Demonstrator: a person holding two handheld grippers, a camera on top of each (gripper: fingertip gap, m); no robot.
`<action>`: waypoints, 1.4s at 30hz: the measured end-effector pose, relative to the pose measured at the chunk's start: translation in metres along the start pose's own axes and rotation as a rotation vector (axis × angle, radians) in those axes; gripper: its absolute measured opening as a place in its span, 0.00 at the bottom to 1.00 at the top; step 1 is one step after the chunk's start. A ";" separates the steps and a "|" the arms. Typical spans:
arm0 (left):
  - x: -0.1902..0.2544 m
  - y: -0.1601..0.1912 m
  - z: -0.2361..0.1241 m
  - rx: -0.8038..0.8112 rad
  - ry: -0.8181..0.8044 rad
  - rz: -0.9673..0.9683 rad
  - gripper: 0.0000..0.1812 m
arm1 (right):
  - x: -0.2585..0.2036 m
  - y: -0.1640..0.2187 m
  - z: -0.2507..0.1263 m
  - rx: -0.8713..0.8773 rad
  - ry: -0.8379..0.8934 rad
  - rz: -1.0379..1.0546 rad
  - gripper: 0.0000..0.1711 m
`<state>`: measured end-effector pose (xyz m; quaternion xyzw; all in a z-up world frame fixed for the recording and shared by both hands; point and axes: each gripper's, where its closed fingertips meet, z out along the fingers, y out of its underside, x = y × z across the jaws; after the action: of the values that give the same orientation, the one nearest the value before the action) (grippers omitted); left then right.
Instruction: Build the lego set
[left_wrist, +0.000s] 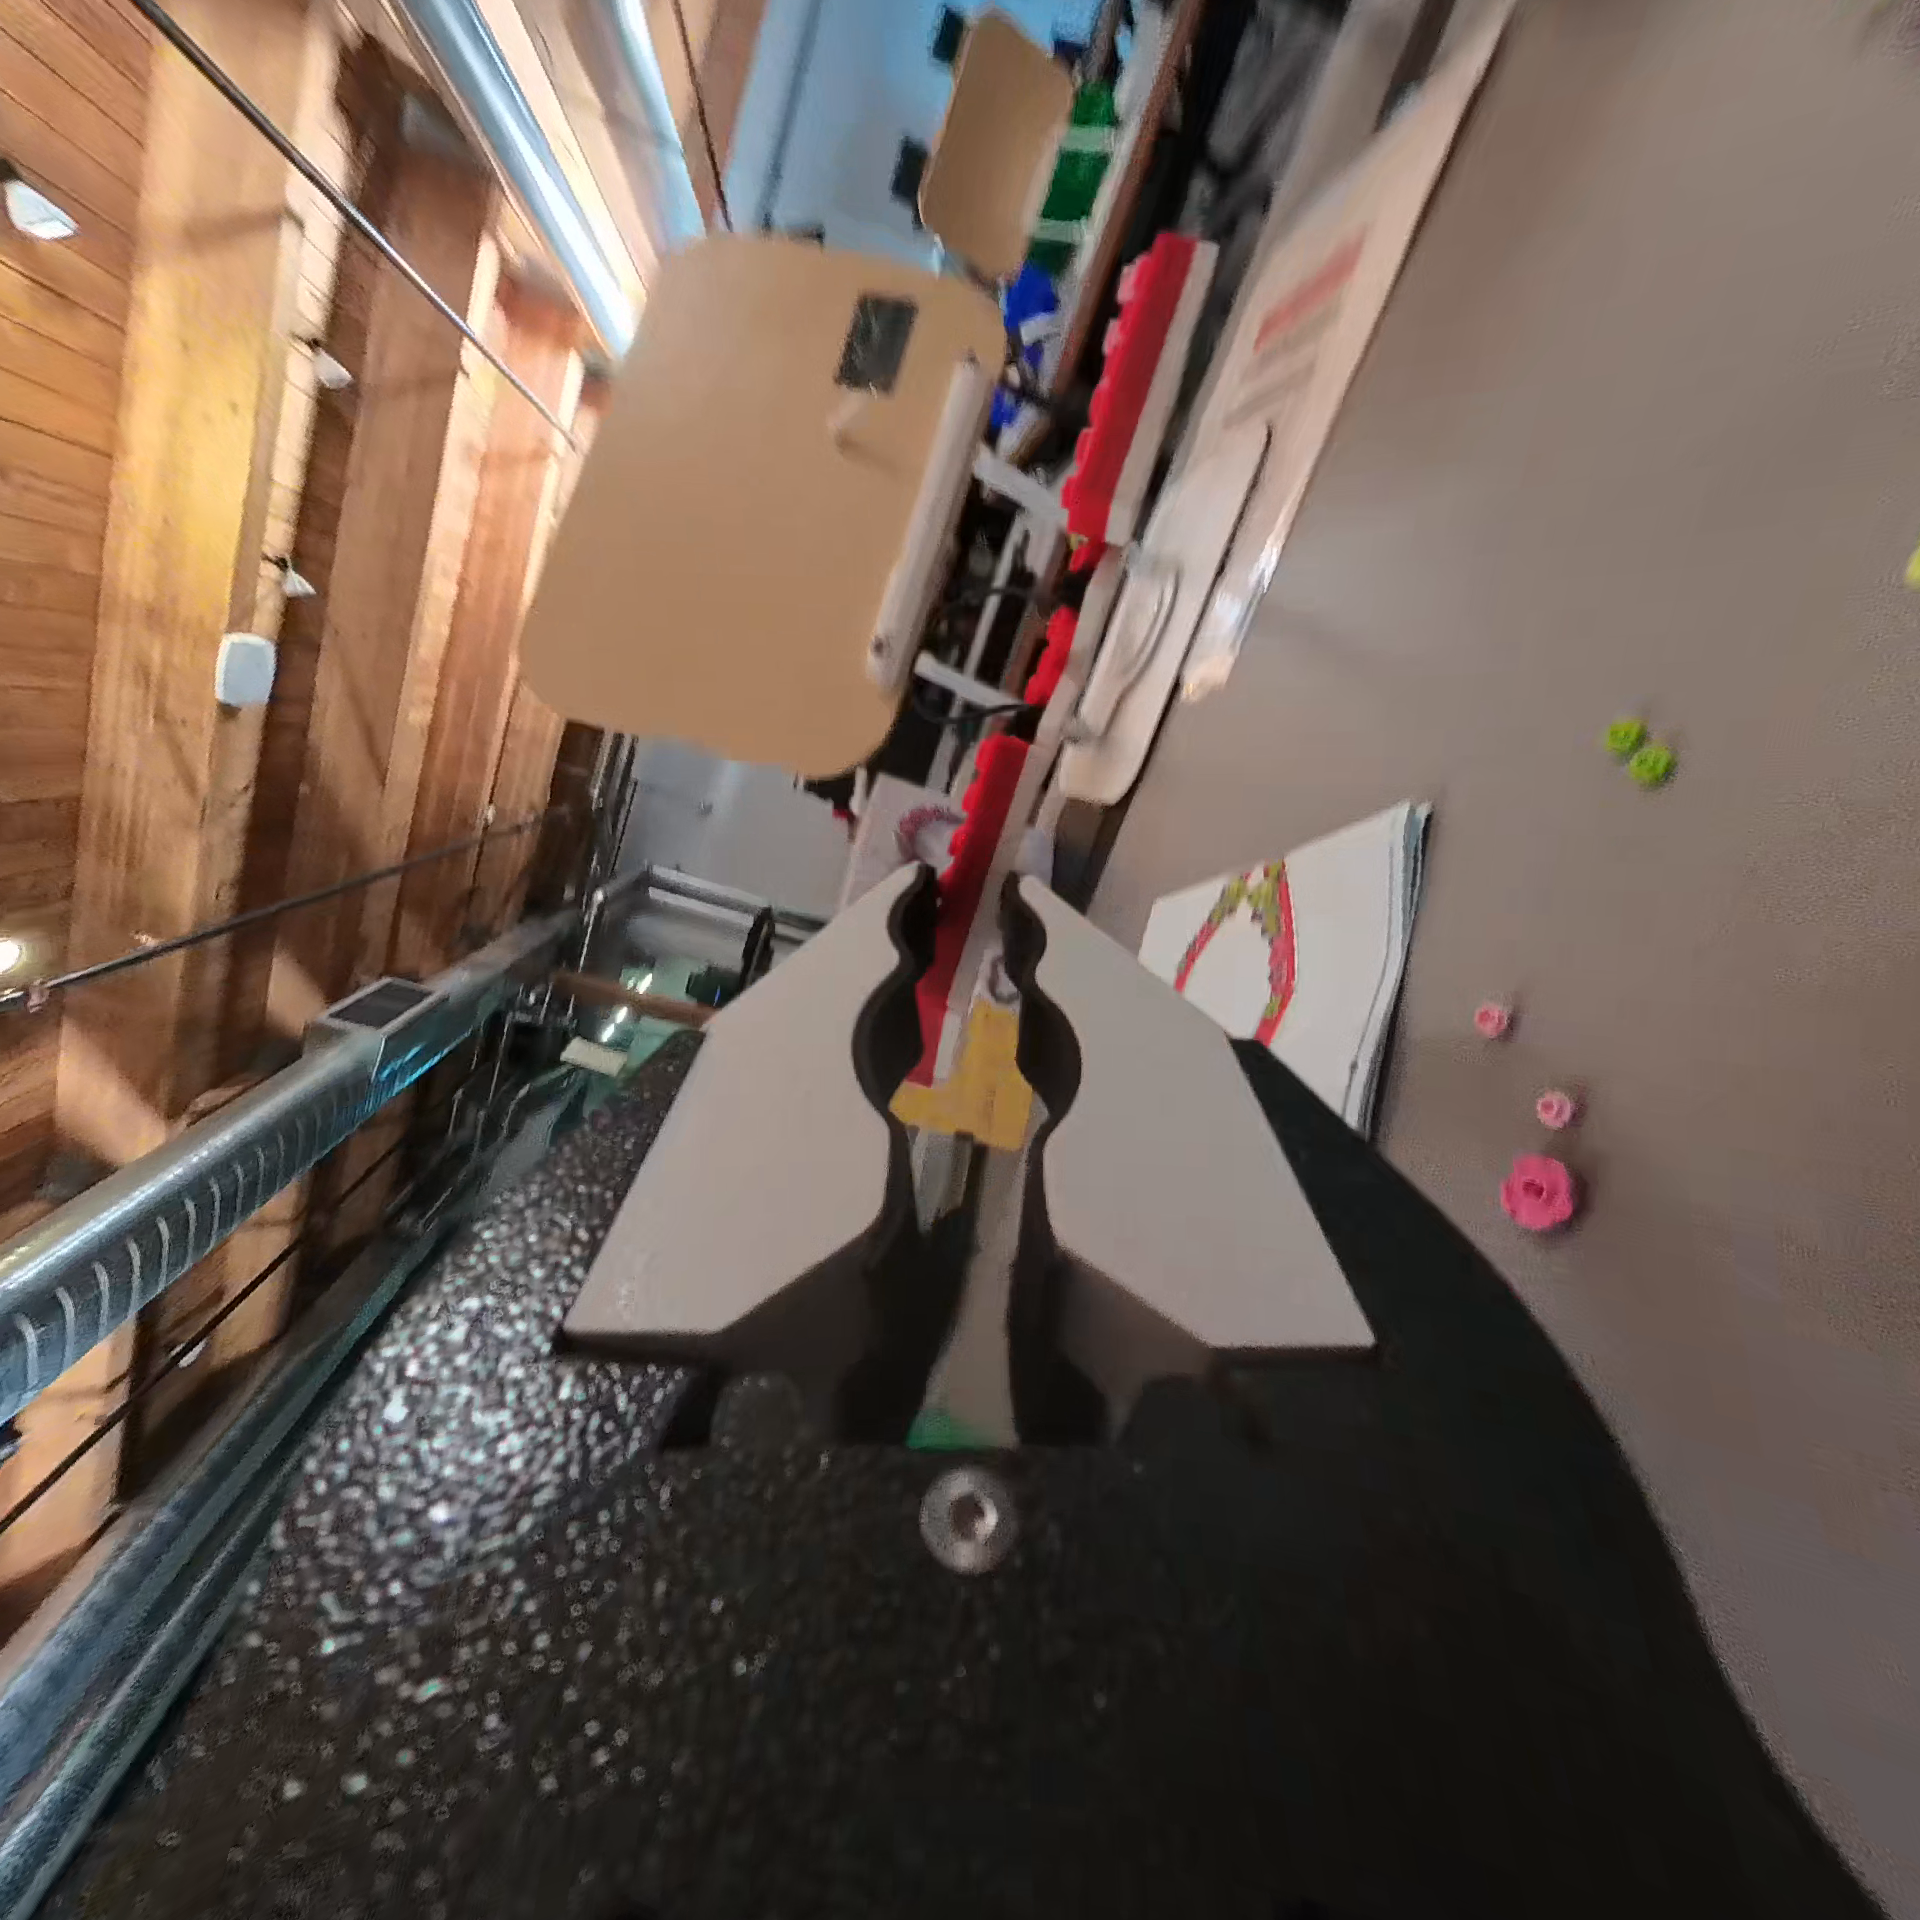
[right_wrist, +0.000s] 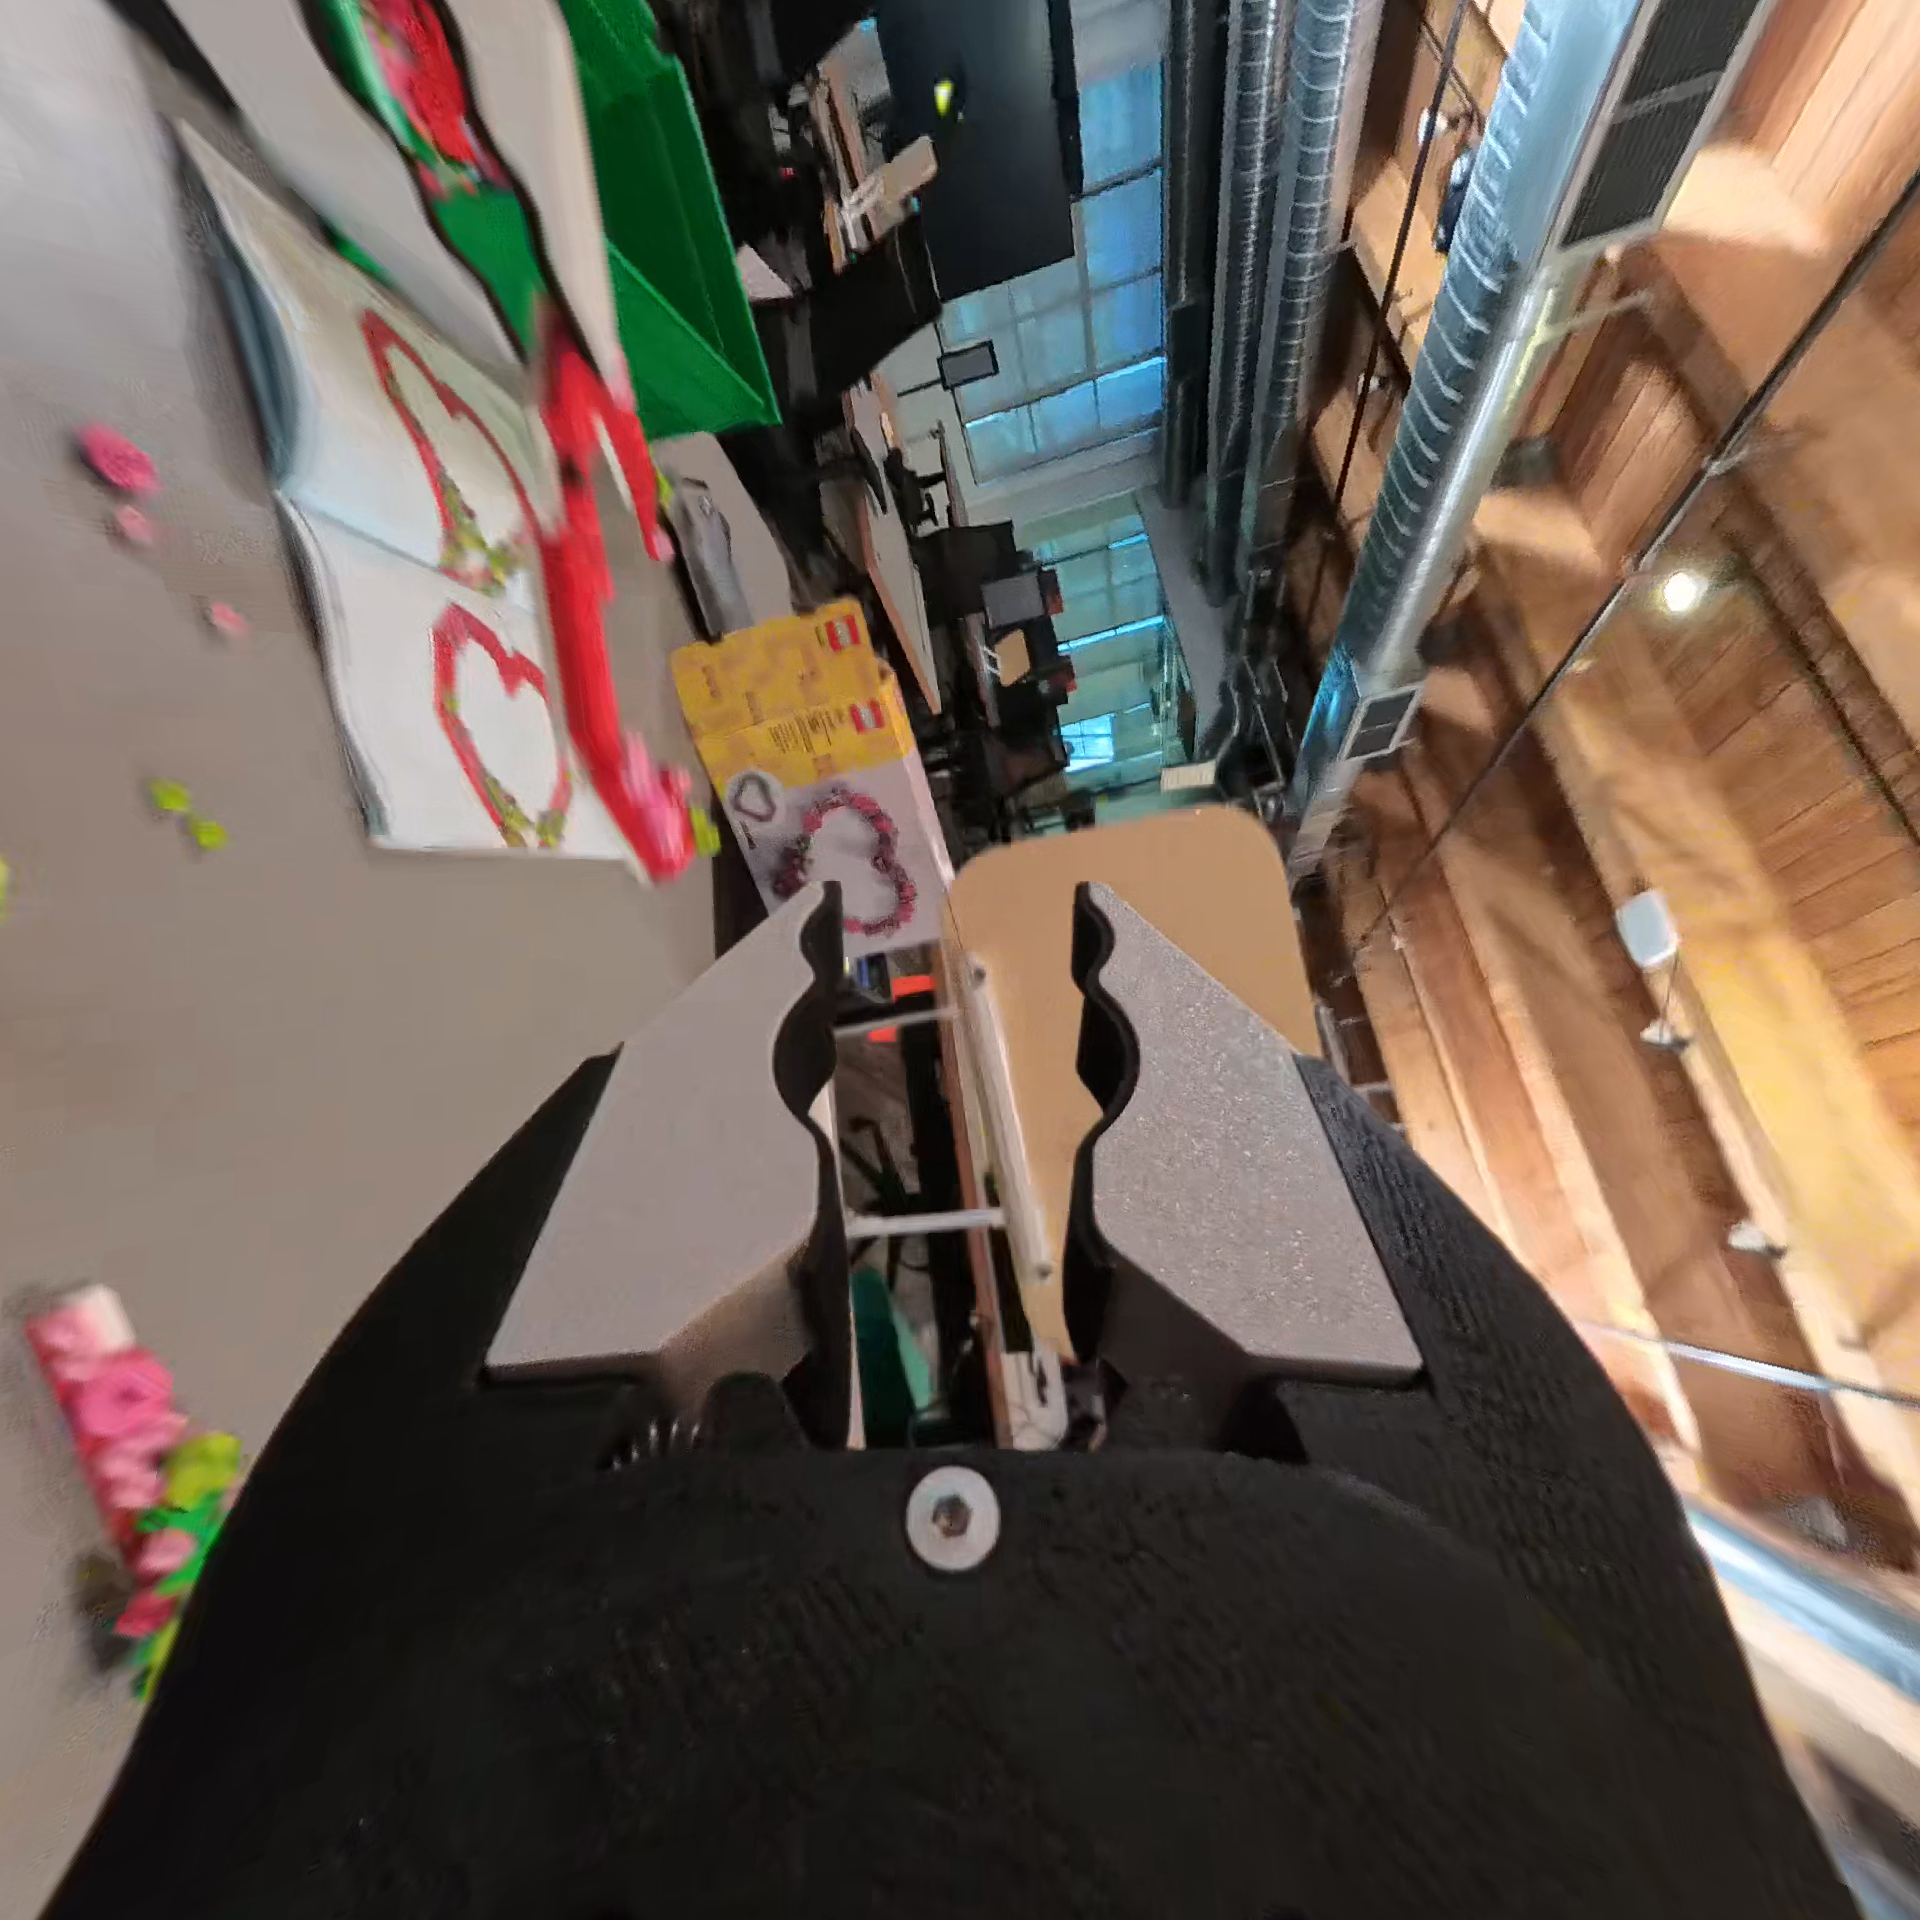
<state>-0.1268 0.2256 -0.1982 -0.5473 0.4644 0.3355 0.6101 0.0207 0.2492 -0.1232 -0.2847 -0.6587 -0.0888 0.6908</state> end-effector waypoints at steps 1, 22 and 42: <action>0.005 0.004 0.005 -0.037 0.011 0.021 0.06 | -0.010 -0.023 -0.001 0.015 -0.029 -0.005 0.24; 0.052 -0.014 0.008 0.006 0.097 0.045 0.06 | -0.147 -0.050 0.081 -0.143 -0.239 -0.053 0.17; 0.054 -0.007 -0.029 0.431 0.291 -0.226 0.34 | -0.135 -0.059 0.037 0.326 -0.213 0.092 0.06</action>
<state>-0.1074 0.1909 -0.2451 -0.4958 0.5438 0.0768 0.6728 -0.0562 0.1854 -0.2380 -0.2067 -0.7201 0.0816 0.6574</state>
